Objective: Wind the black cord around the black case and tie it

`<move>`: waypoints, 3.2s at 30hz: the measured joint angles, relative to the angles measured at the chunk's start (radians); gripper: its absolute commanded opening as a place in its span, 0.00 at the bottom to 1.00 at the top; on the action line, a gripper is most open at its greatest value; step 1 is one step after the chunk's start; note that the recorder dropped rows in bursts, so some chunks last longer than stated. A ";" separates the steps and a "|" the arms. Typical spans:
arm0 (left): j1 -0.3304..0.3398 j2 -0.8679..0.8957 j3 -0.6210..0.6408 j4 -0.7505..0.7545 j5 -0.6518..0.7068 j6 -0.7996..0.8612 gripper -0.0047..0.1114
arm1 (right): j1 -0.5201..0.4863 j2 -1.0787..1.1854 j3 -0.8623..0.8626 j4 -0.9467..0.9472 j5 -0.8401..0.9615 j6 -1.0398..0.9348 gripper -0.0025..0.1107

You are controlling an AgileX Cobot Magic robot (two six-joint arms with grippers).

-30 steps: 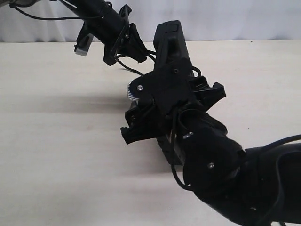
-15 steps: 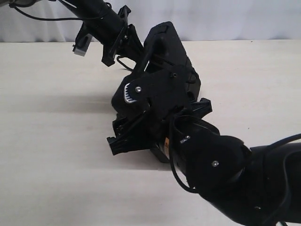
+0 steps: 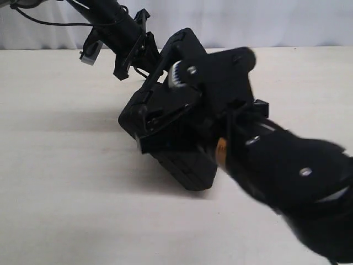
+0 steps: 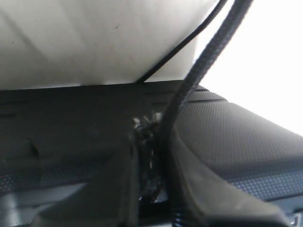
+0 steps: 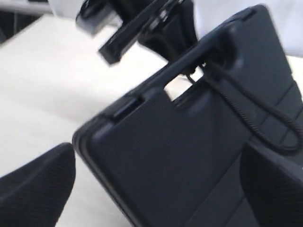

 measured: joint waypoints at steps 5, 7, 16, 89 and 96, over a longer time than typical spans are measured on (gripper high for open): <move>0.000 0.000 0.002 -0.001 0.000 0.000 0.04 | -0.230 -0.157 0.000 0.128 -0.306 -0.055 0.77; 0.000 0.000 0.002 -0.001 0.000 0.000 0.04 | -0.387 -0.195 -0.002 0.147 -0.516 -0.066 0.73; 0.000 0.000 0.002 -0.001 0.000 0.000 0.04 | -1.006 -0.025 -0.026 0.011 -1.272 0.003 0.71; 0.000 0.000 0.002 -0.076 -0.040 -0.020 0.76 | -0.891 0.259 -0.180 0.061 -1.270 -0.068 0.06; 0.000 0.000 0.002 -0.070 -0.091 -0.020 0.76 | -0.891 0.259 -0.180 0.061 -1.270 -0.068 0.06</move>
